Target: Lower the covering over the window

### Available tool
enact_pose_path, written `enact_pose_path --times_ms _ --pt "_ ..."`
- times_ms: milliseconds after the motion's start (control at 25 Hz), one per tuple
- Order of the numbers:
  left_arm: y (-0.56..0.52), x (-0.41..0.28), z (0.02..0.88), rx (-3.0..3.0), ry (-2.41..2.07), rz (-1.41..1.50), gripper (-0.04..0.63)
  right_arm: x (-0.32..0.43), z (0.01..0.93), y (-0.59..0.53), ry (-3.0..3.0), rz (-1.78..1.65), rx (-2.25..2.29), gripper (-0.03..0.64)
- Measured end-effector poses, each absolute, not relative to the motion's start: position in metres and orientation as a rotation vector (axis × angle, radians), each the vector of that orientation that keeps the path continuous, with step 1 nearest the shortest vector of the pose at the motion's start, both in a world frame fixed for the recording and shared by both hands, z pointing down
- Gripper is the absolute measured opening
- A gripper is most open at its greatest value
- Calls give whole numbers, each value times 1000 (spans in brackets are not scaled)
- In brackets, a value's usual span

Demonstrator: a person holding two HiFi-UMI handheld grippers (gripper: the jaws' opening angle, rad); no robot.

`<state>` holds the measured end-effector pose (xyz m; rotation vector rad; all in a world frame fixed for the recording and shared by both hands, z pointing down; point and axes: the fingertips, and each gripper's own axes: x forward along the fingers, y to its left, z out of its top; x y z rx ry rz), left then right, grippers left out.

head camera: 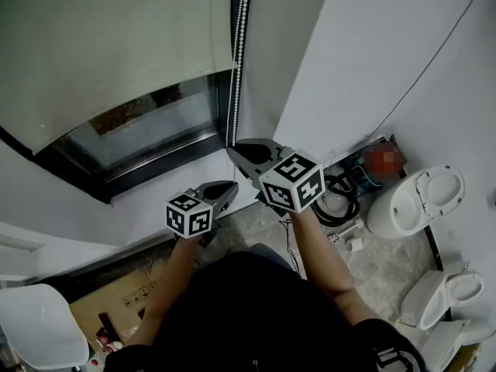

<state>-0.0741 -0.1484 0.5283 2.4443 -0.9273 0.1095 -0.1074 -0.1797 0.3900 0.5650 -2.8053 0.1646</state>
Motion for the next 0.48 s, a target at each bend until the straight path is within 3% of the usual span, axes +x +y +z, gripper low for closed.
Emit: enact_pose_path --times_ms 480 --pt "-128 -77 588 2335 -904 277 12 -107 457 -177 -2675 283 569 15"
